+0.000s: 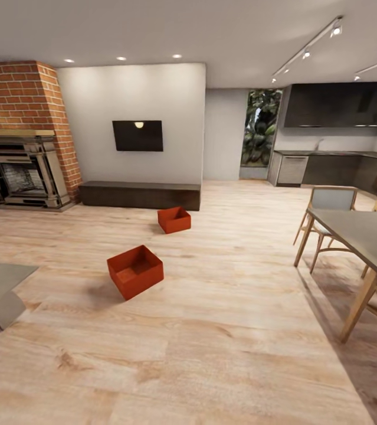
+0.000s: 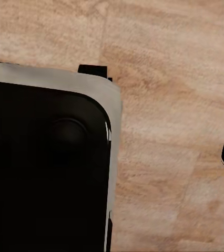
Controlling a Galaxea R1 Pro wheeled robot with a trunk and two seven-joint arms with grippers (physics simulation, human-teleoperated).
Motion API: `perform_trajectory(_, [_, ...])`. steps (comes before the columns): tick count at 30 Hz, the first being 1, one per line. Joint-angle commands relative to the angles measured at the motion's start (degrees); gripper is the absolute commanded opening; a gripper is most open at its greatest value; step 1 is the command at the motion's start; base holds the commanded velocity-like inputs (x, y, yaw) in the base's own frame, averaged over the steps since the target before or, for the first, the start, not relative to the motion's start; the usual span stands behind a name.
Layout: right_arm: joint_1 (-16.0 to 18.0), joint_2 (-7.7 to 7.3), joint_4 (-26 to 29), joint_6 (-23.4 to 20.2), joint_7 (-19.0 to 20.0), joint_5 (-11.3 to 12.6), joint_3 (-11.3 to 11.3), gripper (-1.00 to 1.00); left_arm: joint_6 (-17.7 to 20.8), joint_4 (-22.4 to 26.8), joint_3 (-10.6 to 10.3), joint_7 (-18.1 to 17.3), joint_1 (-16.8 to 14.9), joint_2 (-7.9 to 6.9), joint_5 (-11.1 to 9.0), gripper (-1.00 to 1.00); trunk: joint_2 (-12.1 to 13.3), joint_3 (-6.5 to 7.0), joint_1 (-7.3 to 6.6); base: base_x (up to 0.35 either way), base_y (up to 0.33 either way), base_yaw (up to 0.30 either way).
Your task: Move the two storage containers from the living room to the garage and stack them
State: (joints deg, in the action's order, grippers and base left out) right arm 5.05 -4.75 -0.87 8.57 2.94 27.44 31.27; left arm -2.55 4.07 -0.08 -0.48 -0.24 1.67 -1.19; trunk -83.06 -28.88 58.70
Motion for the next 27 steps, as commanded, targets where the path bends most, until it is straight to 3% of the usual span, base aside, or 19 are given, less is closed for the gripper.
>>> perform_trajectory(1, [0.0, 0.00, -0.1, 0.2, 0.3, 0.6, 0.4, 1.00, -0.2, 0.0, 0.0, 0.0, 0.0, 0.00, -0.1, 1.00, 0.0, -0.05, 0.03, 0.322, 0.000, 0.000])
perform_trajectory(27, [0.0, 0.00, -0.1, 0.2, 0.4, 0.6, 0.4, 1.00, -0.1, 0.1, 0.0, 0.0, 0.0, 0.00, -0.1, 1.00, 0.0, -0.05, 0.03, 0.321, 0.000, 0.000])
